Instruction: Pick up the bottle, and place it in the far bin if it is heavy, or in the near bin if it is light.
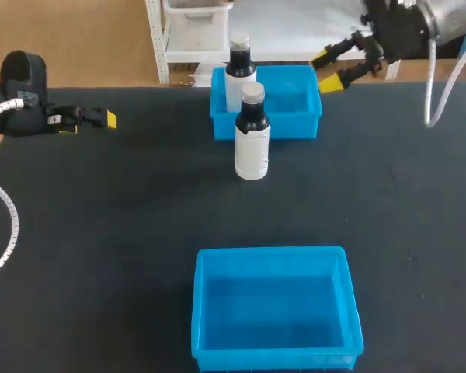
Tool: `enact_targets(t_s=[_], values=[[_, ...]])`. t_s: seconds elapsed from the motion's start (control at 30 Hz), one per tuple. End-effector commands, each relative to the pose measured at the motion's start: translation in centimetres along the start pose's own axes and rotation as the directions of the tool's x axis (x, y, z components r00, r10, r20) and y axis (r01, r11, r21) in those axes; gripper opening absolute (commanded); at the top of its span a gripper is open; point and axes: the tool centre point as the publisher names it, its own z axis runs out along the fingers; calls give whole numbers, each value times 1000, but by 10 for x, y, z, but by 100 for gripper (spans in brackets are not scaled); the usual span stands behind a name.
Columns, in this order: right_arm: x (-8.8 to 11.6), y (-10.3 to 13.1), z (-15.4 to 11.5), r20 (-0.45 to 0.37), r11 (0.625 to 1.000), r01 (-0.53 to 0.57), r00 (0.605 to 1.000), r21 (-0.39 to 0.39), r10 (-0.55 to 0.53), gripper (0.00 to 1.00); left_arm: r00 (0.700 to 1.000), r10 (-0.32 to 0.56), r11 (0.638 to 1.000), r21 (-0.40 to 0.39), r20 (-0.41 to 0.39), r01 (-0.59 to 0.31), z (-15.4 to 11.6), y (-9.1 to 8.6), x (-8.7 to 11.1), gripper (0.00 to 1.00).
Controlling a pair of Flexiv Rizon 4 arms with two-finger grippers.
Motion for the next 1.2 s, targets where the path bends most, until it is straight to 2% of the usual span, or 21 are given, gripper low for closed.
enact_targets(t_s=[0.03, 0.47, 1.2], values=[[-5, 36, 27, -11, 970, 18, 1000, 241, -16, 100, 1000, 0, 1000, 0, 0, 0, 0, 0, 0, 100], [-15, 62, 72, -3, 990, 41, 999, 134, -41, 100, 1000, 0, 1000, 0, 0, 0, 0, 0, 0, 100], [-21, 50, 112, 19, 998, 39, 999, 57, -40, 100, 1000, 0, 1000, 0, 0, 0, 0, 0, 0, 100]])
